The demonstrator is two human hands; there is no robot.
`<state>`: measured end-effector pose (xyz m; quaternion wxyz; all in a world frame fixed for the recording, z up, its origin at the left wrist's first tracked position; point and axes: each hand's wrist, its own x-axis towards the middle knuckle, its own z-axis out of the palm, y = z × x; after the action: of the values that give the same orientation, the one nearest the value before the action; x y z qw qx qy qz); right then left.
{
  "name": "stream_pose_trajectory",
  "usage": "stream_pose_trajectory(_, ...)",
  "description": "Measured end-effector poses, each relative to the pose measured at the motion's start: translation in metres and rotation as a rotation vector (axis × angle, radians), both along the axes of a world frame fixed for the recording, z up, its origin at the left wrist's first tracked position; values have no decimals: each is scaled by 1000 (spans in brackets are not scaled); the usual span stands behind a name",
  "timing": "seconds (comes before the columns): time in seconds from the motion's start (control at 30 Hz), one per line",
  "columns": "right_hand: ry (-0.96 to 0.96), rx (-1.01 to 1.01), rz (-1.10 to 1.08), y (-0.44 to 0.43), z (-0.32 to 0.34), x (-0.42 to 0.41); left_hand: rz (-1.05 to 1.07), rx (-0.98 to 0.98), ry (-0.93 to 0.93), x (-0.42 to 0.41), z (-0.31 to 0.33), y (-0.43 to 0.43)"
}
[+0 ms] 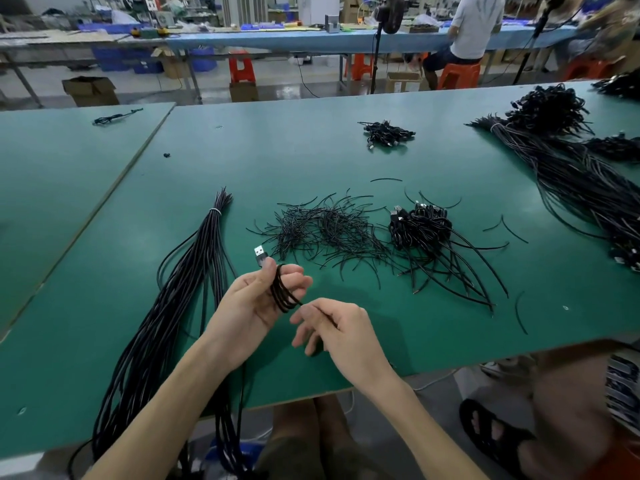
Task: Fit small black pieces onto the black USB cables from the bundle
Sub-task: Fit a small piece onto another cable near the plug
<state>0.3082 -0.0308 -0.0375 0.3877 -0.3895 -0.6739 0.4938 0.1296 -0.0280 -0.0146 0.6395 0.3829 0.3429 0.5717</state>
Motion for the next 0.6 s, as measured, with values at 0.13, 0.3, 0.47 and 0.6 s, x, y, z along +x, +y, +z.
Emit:
stream_pose_trajectory(0.13,33,-64,55,0,2,2,-241,24,-33,-2,4,-2)
stream_pose_trajectory(0.3,164,-138,150,6,6,7,-393,42,-7,-1,3,-3)
stream_pose_trajectory(0.47,162,-68,43,5,4,5,-249,78,165,2,2,-3)
stream_pose_trajectory(0.6,172,-26,-43,4,2,6,-147,108,203,5,2,-3)
